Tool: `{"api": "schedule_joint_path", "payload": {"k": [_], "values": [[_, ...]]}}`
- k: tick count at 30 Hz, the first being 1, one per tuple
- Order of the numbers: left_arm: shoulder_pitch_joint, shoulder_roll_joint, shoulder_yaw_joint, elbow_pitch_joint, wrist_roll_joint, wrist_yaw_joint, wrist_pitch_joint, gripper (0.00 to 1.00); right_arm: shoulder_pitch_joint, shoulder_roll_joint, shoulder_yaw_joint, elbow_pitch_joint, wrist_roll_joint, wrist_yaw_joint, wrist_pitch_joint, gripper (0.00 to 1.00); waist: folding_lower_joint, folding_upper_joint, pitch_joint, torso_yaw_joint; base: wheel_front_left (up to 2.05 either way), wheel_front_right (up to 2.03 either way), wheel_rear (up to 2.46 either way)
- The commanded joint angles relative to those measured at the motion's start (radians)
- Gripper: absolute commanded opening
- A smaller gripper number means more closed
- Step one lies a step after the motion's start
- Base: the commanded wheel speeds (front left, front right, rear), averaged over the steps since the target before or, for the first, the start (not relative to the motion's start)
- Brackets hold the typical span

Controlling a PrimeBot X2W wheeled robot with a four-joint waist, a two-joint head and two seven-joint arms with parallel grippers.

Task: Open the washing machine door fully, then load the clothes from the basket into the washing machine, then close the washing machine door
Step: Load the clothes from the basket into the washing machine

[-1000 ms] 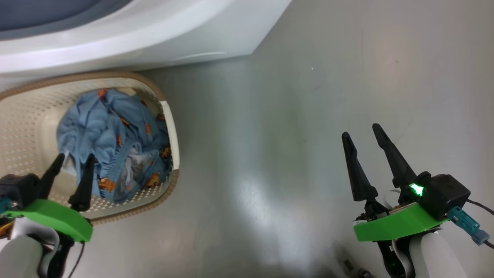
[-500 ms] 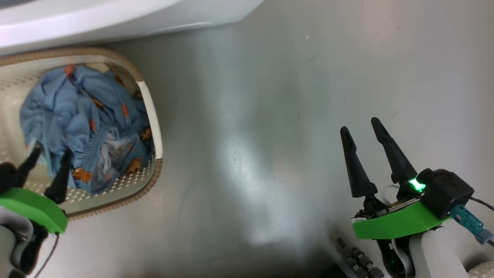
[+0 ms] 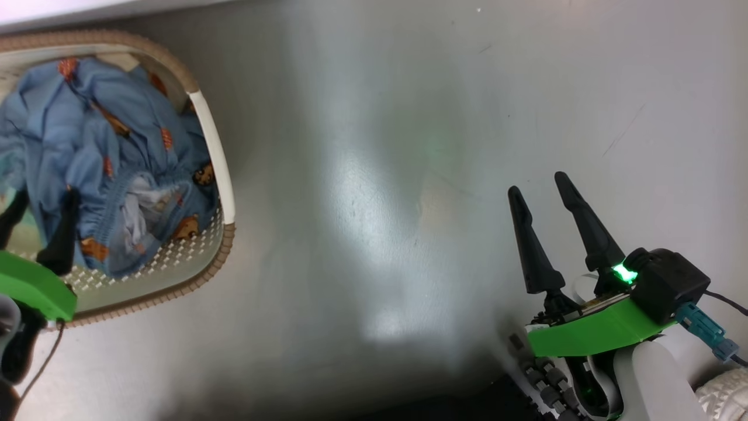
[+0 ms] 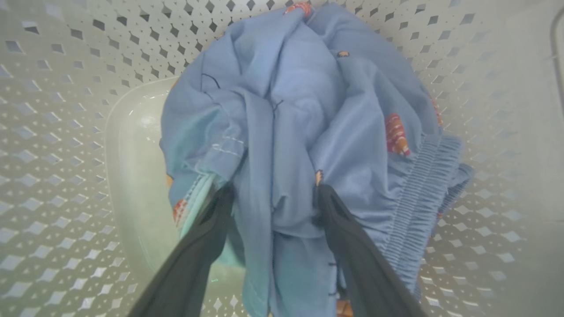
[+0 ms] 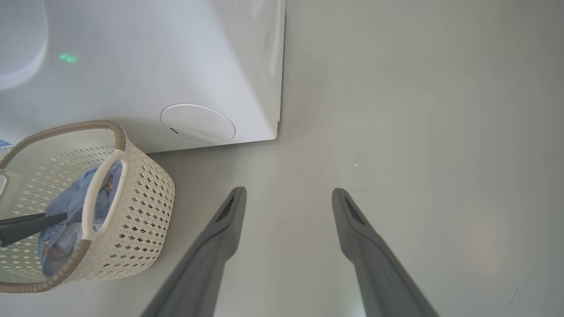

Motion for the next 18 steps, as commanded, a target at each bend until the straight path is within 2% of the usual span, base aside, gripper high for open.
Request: {"api": "schedule_joint_path", "payload": {"k": [1,9,18], "values": [[0.003,0.055,0.024,0.001,-0.012,-0.002,-0.006,1.0,0.023,-0.002,0.028,-0.014,0.015,0.003,-0.007,1.0,0.0,-0.0001,0.015,0.0,0.0,0.0,0.0],[-0.077,0.106,-0.072,0.008,-0.126,-0.002,-0.006,1.0,0.024,-0.002,0.041,-0.02,0.021,0.003,-0.007,1.0,0.0,-0.0001,0.059,-0.013,0.0,0.0,0.0],[-0.164,0.145,-0.228,0.02,-0.267,-0.002,0.022,1.0,0.021,-0.002,0.058,-0.014,0.03,0.003,-0.007,1.0,0.0,-0.0001,0.072,-0.019,0.0,0.0,0.0]]}}
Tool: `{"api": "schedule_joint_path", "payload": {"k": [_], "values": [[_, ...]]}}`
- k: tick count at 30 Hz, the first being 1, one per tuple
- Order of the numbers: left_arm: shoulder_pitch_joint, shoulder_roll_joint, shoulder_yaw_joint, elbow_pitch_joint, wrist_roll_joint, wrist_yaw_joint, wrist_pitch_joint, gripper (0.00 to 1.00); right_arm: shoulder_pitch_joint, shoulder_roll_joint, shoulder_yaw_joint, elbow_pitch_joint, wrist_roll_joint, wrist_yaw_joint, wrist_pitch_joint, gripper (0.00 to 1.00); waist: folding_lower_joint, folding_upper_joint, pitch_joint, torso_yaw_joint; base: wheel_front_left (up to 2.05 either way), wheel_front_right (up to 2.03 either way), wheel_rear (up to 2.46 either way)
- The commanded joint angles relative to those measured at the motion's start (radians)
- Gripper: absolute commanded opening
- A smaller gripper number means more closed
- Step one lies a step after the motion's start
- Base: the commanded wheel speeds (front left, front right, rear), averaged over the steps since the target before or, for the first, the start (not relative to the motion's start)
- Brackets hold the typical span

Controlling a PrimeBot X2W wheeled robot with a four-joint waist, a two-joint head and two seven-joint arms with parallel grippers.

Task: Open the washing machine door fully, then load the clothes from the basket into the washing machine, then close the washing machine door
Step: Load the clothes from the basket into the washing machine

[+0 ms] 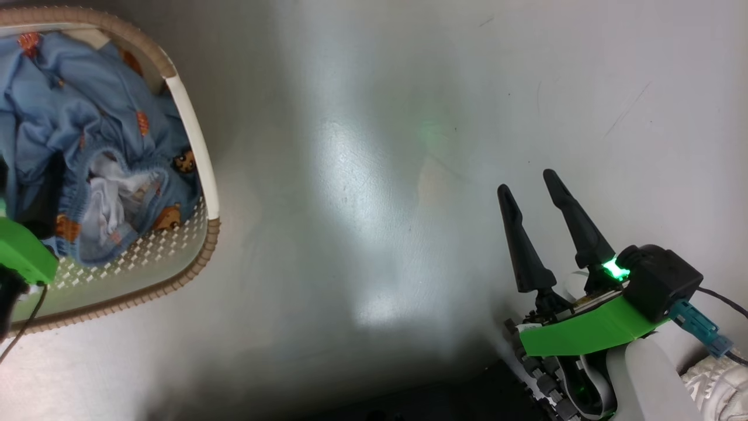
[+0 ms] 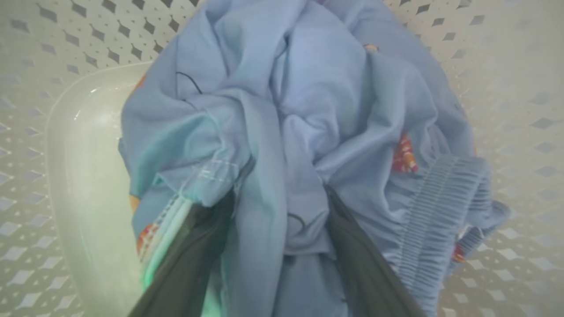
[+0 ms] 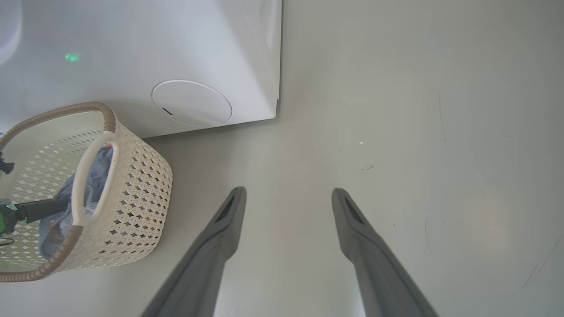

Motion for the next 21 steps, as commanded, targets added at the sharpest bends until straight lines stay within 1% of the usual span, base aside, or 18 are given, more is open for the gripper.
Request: {"api": "schedule_joint_path", "payload": {"k": [1,2,3,8,13,18,21], "values": [[0.007,0.06,-0.007,0.002,-0.025,-0.001,0.011,0.71,0.028,-0.002,0.029,-0.012,0.009,0.003,-0.007,1.0,0.0,-0.0001,-0.005,0.0,0.0,0.0,0.0],[0.004,0.063,-0.026,-0.002,-0.035,-0.001,0.013,0.27,0.026,-0.002,0.029,-0.012,0.011,0.003,-0.007,1.0,0.0,-0.0001,-0.009,0.0,0.0,0.0,0.0],[0.001,0.066,-0.039,-0.002,-0.048,-0.001,0.01,0.0,0.026,-0.002,0.027,-0.009,0.011,0.003,-0.007,1.0,0.0,-0.0001,-0.014,0.0,0.0,0.0,0.0],[0.003,0.07,-0.103,0.002,-0.093,-0.001,-0.004,0.0,0.02,-0.002,0.015,-0.003,0.006,0.003,-0.007,1.0,0.0,-0.0001,-0.054,0.008,0.0,0.0,0.0],[0.018,0.058,-0.129,-0.011,-0.104,-0.001,-0.021,0.0,0.016,-0.002,0.002,0.009,-0.003,0.003,-0.007,1.0,0.0,-0.0001,-0.117,0.028,0.0,0.0,0.0],[0.052,0.022,-0.052,-0.065,-0.045,-0.001,-0.023,0.0,0.013,-0.002,-0.015,0.031,-0.018,0.003,-0.007,1.0,0.0,-0.0001,-0.189,0.064,0.0,0.0,0.0],[0.118,-0.013,0.038,-0.116,0.02,-0.001,-0.023,0.0,0.013,-0.002,-0.021,0.05,-0.025,0.003,-0.007,1.0,0.0,-0.0001,-0.253,0.085,0.0,0.0,0.0]]}}
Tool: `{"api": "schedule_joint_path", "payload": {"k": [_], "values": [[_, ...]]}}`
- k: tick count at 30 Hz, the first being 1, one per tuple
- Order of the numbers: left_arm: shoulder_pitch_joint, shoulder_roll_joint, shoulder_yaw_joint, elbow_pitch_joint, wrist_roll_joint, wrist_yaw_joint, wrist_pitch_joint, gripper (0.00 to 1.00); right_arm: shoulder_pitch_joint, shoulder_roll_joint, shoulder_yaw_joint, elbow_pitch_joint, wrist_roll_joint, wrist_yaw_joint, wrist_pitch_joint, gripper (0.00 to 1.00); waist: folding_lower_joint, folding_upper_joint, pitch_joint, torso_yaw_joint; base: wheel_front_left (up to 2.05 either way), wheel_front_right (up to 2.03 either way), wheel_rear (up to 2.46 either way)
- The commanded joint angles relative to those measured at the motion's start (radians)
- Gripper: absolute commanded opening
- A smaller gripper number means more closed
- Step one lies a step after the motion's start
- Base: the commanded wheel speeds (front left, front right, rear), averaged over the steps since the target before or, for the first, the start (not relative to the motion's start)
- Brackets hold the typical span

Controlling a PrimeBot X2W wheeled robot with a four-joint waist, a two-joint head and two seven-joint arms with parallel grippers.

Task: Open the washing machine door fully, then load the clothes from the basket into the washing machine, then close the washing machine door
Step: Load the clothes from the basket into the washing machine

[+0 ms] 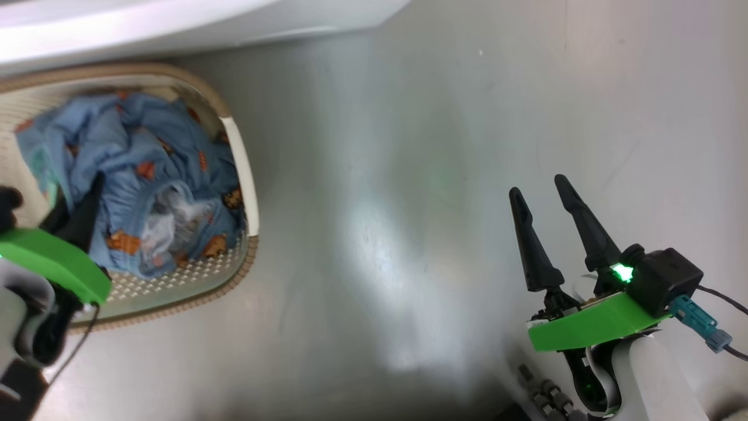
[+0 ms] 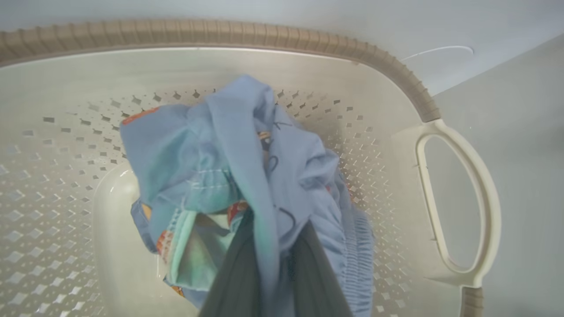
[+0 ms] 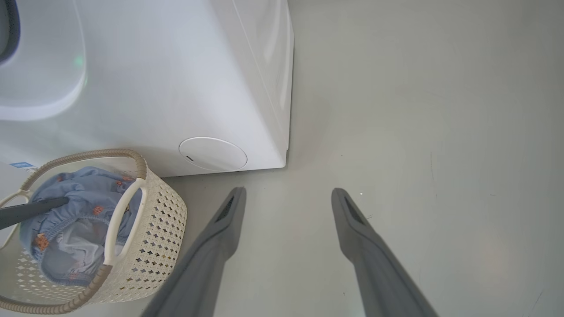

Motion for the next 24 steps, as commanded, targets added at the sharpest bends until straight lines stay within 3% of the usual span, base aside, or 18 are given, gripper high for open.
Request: {"api": "schedule_joint_path", "payload": {"k": [1,14,24], "values": [[0.066,0.027,0.076,-0.029,0.032,-0.001,-0.006,0.0,0.026,-0.002,0.018,-0.006,-0.008,0.003,-0.007,1.0,0.0,0.0,-0.089,0.043,0.0,0.0,0.0],[0.275,-0.07,0.293,-0.166,0.193,-0.001,-0.006,0.0,0.061,-0.002,0.003,0.052,-0.025,0.003,-0.007,1.0,0.0,0.0,-0.274,0.08,0.0,0.0,0.0],[0.387,-0.151,0.407,-0.266,0.289,-0.001,-0.006,0.0,0.088,-0.002,-0.002,0.084,-0.034,0.003,-0.007,1.0,0.0,0.0,-0.4,0.105,0.0,0.0,0.0]]}}
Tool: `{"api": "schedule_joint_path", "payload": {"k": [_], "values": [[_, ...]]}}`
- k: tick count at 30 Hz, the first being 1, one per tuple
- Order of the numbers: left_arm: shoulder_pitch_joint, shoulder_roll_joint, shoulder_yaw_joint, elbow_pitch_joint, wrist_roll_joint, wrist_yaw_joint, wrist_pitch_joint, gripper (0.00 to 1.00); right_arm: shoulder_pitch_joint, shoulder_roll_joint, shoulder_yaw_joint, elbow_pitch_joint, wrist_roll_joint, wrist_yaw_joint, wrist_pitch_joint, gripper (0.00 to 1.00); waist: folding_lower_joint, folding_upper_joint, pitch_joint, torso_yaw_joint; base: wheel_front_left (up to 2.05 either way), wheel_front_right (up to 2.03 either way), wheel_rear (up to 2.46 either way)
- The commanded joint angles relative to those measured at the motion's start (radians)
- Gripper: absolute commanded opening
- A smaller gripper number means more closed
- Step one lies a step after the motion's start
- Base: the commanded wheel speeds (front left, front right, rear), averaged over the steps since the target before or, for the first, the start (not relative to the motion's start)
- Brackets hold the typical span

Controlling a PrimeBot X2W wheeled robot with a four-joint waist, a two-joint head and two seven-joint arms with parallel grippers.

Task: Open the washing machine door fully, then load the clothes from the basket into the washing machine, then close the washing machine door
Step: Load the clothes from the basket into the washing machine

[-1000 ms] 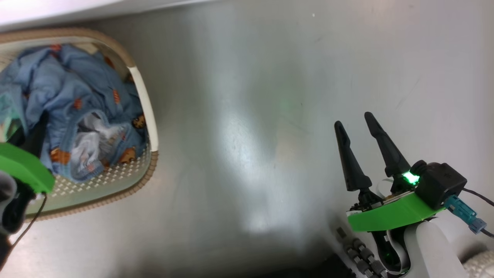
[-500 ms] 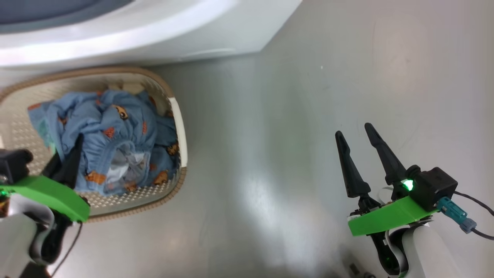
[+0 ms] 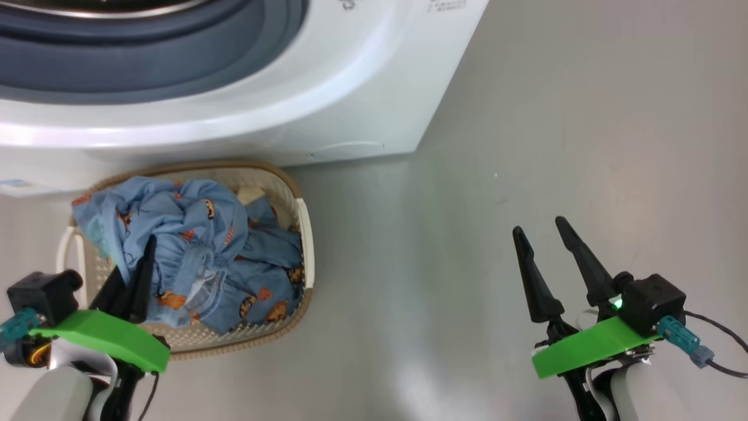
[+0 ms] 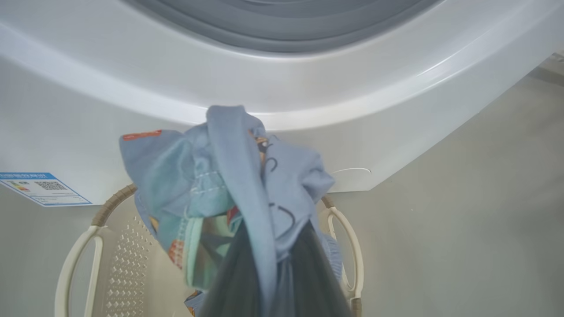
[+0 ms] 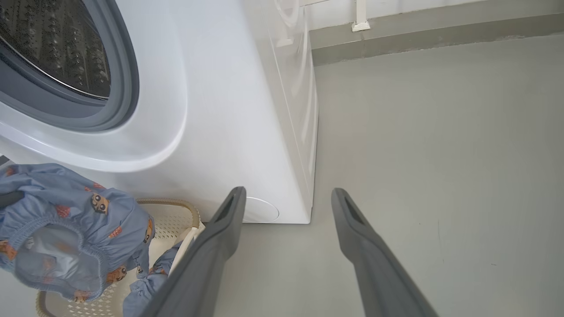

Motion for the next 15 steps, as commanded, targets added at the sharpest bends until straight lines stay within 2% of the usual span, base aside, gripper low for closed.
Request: {"api": "schedule_joint_path", "payload": {"k": [1,15], "values": [[0.019,0.026,0.05,-0.031,0.018,-0.001,-0.007,0.0,0.038,0.001,0.022,-0.013,-0.009,0.003,-0.007,1.0,0.0,0.0,-0.065,0.024,0.0,0.0,0.0],[0.129,-0.049,0.163,-0.133,0.124,-0.001,-0.007,0.0,0.093,0.001,0.013,0.043,-0.011,0.003,-0.007,1.0,0.0,0.0,-0.243,0.047,0.0,0.0,0.0]]}}
